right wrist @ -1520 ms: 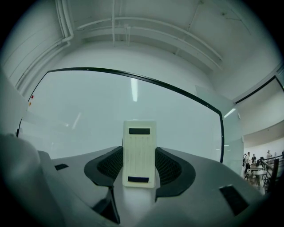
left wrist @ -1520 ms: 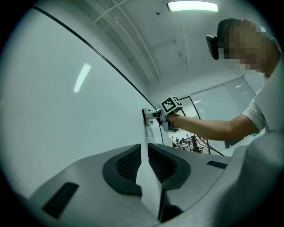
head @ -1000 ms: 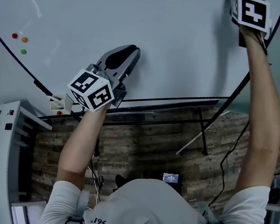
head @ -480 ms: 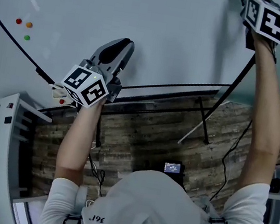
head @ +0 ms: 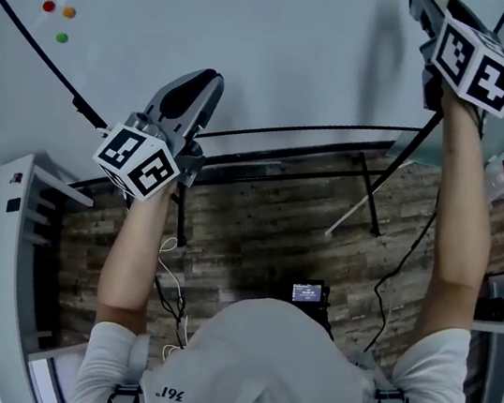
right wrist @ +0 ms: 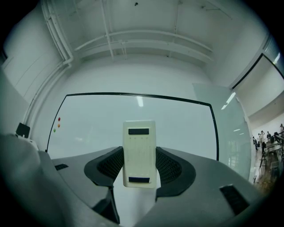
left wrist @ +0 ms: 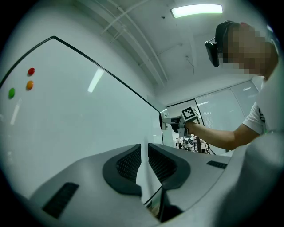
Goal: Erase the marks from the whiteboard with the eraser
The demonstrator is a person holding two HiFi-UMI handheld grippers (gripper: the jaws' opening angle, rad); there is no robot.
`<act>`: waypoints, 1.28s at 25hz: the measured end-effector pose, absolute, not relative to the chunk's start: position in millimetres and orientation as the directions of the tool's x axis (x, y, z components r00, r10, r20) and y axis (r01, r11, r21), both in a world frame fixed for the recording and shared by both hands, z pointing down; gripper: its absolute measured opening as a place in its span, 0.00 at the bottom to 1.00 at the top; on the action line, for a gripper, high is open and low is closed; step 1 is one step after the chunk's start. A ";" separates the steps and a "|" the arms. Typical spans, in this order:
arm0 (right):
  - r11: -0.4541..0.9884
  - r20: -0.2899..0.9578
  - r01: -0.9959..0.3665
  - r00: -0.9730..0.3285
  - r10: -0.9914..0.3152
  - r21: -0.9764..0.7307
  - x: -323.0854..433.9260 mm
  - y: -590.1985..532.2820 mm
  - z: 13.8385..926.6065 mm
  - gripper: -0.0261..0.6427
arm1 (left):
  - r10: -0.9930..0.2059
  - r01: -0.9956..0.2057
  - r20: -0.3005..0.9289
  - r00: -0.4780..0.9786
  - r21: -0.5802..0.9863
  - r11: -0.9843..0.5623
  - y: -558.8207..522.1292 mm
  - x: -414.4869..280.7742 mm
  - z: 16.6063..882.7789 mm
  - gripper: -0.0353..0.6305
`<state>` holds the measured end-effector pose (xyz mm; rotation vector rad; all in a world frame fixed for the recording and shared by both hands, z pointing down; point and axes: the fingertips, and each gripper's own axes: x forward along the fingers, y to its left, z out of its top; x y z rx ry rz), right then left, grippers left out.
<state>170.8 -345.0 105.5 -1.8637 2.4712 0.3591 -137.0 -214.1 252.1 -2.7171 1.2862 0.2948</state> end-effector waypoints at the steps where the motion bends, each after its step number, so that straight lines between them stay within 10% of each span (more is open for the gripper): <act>1: 0.264 -0.161 -0.951 -0.290 -0.944 0.162 165.5 -337.3 111.2 0.40 | -0.752 -0.774 -0.224 0.619 -0.014 -0.633 -207.6 -140.6 255.5 0.14; 32: 0.386 0.001 -0.922 -0.386 -0.923 0.035 101.0 -198.3 302.1 0.40 | -0.750 -0.718 -0.229 0.621 0.216 -0.661 -100.8 -169.8 356.2 0.14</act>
